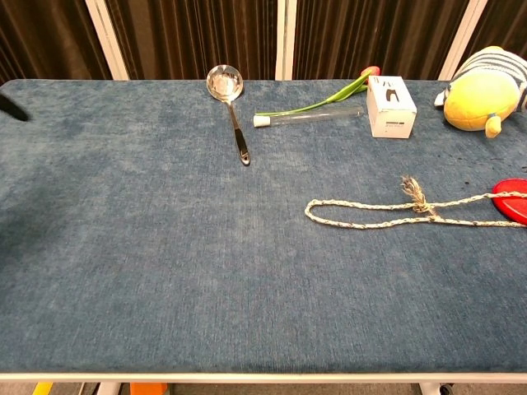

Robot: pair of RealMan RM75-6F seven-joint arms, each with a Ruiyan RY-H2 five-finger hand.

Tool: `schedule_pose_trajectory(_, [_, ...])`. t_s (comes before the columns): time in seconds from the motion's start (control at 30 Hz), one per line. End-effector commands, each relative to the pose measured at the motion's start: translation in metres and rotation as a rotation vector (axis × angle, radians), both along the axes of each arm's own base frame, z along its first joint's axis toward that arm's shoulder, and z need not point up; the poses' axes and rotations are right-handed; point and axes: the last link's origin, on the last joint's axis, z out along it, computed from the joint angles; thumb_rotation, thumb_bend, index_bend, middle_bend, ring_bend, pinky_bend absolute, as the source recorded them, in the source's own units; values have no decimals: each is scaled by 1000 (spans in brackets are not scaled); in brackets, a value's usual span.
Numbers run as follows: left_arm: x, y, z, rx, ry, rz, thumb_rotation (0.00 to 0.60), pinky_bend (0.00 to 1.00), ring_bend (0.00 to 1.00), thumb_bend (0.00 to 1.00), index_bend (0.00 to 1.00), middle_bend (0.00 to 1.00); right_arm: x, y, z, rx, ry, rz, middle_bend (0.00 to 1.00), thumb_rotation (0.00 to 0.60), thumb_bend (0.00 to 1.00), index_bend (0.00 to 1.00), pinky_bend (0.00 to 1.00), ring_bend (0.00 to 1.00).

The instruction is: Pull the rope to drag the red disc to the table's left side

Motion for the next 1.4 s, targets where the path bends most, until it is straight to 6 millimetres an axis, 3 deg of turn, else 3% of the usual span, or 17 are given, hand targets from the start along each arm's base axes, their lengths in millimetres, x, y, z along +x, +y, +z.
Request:
schedule_pose_trajectory(0.03, [24,11,-17,-71,-11,-91,600,185,80,31,207,155,2,-2,1,-6,0,2,0,600,268,0,0,0])
schedule_pose_trajectory(0.37, [96,46,-74,-275,-9,-349,600,187,80,33,207,164,4,-5,6,-20,-3,-1,0,600,269,0,0,0])
schedule_pose_trajectory(0.63, [152,69,-116,-391,-15,-471,600,188,80,114,189,166,0,-3,15,-50,-9,-12,0,600,269,0,0,0])
schedule_pose_trajectory(1.17, [220,93,-173,-527,47,-540,600,190,80,158,175,204,-11,-1,24,-73,-20,-34,0,600,269,0,0,0])
schedule_pose_trajectory(1.4, [226,100,-191,-560,90,-523,600,191,80,166,174,223,-16,0,28,-84,-26,-48,0,600,269,0,0,0])
